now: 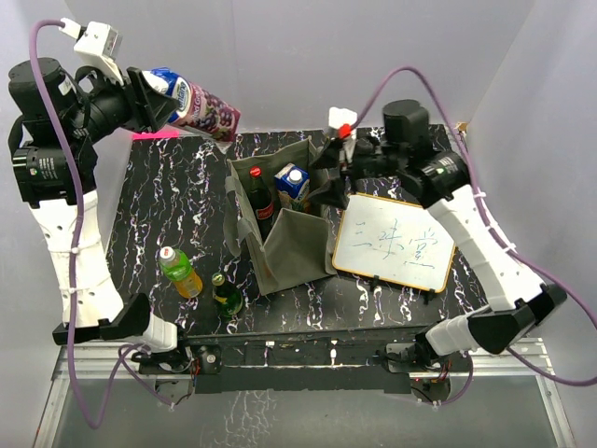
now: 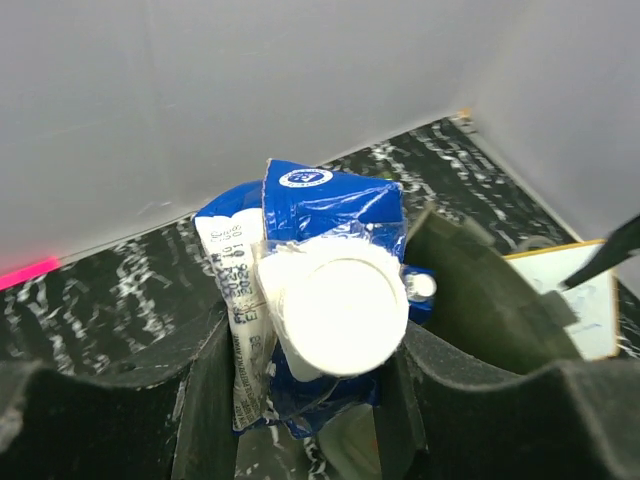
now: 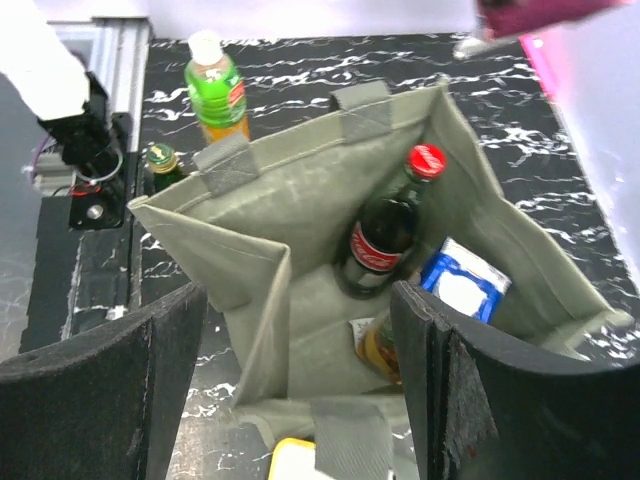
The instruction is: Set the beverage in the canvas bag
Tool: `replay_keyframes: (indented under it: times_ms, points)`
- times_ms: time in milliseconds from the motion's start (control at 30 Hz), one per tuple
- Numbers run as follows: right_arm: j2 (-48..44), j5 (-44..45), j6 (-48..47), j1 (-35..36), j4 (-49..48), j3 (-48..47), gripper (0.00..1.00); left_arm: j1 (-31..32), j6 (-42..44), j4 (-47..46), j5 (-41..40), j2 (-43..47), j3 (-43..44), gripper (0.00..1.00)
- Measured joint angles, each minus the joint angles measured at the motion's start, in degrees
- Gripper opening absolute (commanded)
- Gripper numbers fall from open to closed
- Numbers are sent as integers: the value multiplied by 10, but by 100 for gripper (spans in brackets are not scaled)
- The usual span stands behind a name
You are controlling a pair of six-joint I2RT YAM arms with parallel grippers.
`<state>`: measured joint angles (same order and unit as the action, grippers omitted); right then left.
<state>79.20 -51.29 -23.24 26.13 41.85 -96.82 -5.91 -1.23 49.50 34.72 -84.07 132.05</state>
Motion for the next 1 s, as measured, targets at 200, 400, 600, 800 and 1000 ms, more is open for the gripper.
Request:
replay_keyframes:
  times_ms: [200, 400, 600, 800, 1000]
  points:
    - [51, 37, -43, 73, 44, -6, 76, 0, -42, -17, 83, -24, 28, 0]
    - [57, 60, -63, 86, 65, 44, 64, -5, -104, -83, 185, -32, 21, 0]
    - [57, 61, -78, 89, 86, 55, 38, -5, -155, -170, 298, -24, -7, 0]
    - [54, 31, -104, 92, 115, 59, 13, -3, -193, -230, 386, -8, -88, 0]
    - [35, 16, -139, 91, 138, 77, 13, -3, -181, -232, 414, 3, -167, 0]
